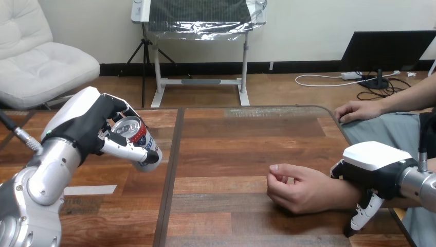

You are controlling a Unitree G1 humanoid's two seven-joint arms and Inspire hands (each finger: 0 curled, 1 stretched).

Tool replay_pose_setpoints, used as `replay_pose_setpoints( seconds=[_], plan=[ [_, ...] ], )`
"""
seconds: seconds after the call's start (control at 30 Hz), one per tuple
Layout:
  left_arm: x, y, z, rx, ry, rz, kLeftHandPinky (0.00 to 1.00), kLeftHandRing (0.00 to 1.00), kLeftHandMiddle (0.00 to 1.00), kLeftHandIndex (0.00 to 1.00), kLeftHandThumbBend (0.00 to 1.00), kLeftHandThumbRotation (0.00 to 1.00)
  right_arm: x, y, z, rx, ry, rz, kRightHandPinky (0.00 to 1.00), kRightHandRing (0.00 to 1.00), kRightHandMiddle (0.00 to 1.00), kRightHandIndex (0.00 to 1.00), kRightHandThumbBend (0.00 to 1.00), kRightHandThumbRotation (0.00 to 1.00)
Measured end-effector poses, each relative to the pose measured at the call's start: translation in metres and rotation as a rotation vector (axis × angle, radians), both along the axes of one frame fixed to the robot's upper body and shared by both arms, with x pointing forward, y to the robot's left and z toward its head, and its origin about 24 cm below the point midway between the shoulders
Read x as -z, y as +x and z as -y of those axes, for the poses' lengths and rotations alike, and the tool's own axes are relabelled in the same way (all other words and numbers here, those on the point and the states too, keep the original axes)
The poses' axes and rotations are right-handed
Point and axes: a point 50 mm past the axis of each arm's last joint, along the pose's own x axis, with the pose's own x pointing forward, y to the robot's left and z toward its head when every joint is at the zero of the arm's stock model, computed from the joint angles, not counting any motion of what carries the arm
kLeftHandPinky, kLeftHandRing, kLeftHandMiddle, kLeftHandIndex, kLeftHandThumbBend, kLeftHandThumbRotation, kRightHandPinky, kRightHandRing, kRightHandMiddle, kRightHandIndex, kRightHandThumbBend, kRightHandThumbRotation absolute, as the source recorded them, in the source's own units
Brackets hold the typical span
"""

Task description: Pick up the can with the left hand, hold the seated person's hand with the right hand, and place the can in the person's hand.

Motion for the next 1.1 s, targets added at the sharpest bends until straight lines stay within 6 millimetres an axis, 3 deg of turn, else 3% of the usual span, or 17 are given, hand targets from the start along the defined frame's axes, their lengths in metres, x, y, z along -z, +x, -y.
replay_pose_setpoints(
  seconds=[0.2,0.43,1.1],
  plan=[
    [-0.0003,0.0,-0.0002,-0.002,-0.002,0.003,0.23,0.31,0.4,0.49,0.64,0.0,0.0023,-0.0005,0.0002,-0.014,0.025,0.035,0.05,0.12,0.22,0.43,0.93,0.22],
    [-0.0009,0.0001,-0.0011,-0.006,-0.005,0.006,0.2,0.28,0.37,0.49,0.64,0.0,0.0027,0.0003,0.0009,-0.02,0.04,0.064,0.04,0.11,0.2,0.37,0.85,0.25],
    [-0.0005,0.0003,-0.0011,-0.006,-0.009,0.007,0.18,0.26,0.37,0.49,0.64,0.0,0.0039,-0.0009,0.0071,-0.018,0.073,0.109,0.06,0.13,0.21,0.27,0.79,0.32]
  ],
)
